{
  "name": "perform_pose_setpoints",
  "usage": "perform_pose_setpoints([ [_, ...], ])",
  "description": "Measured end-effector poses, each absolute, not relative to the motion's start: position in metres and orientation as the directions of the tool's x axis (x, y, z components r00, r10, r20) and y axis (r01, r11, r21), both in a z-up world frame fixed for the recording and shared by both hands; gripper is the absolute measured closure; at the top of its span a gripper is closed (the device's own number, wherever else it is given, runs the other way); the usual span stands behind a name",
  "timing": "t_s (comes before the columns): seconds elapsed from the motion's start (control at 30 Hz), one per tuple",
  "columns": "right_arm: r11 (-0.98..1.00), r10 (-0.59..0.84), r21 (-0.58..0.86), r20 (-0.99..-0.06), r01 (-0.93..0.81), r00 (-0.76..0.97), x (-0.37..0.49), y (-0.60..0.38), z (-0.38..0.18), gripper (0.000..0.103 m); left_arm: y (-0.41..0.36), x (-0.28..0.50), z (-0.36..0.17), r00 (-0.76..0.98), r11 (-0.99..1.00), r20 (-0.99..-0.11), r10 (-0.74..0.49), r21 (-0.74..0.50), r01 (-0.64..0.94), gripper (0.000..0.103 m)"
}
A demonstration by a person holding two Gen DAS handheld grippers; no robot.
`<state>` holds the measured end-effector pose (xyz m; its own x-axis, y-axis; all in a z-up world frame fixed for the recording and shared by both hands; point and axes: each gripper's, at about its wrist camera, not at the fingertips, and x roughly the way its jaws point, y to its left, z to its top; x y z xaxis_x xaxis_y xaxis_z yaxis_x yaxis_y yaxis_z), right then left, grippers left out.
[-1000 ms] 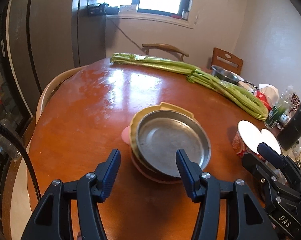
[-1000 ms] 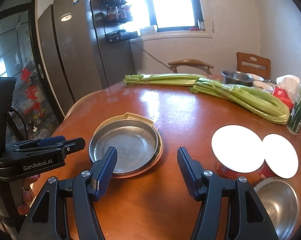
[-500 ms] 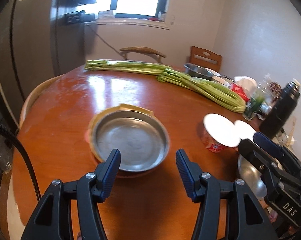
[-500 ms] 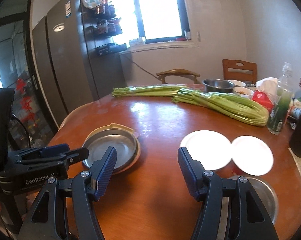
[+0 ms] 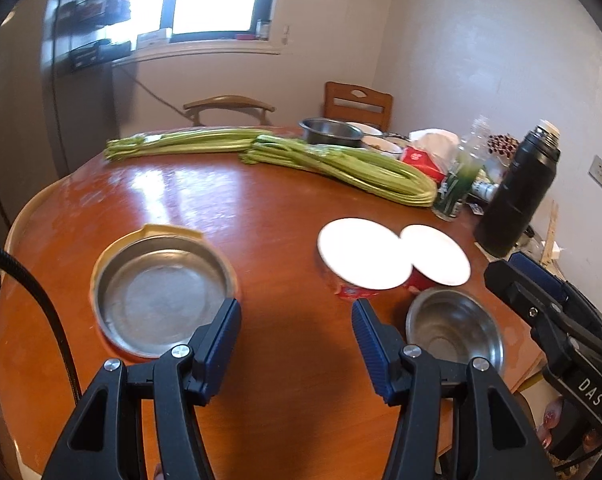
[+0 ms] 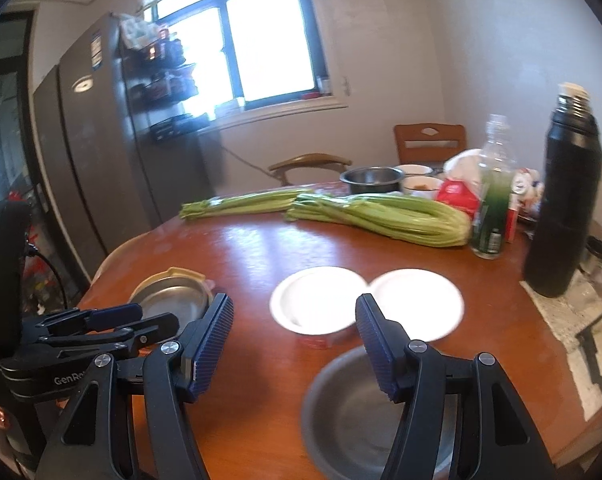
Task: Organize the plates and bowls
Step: 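Move the left tool to the large steel bowl and grasp its rim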
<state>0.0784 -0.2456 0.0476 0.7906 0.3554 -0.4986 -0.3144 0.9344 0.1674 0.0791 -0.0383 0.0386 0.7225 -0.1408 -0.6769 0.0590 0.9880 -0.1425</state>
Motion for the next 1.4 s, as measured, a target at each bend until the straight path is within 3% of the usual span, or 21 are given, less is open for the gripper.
perform_pose_setpoints([
  [0.47,0.977,0.213,0.132,-0.574,-0.167,0.79,0.081,-0.318,0.016,0.038,-0.101,0.103,0.02,0.665,0.977,-0.718,-0.207,-0.122,0.173,0.046],
  [1.1,0.977,0.212,0.14,-0.708,-0.16,0.674,0.096,-0.338,-0.046,0.038,-0.153,0.128,-0.036,0.513,0.956,-0.816,-0.267,-0.156,0.25,0.046],
  [1.23,0.977,0.213,0.132,-0.709,-0.17,0.672,0.098,-0.334,-0.05,0.043,-0.158,0.132,-0.042,0.502,0.954,-0.821,-0.271,-0.16,0.253,0.046],
  [1.4,0.973,0.227,0.13,-0.714,-0.193,0.663,0.1,-0.33,-0.053,0.056,-0.164,0.135,-0.048,0.493,0.951,-0.825,-0.277,-0.163,0.261,0.046],
])
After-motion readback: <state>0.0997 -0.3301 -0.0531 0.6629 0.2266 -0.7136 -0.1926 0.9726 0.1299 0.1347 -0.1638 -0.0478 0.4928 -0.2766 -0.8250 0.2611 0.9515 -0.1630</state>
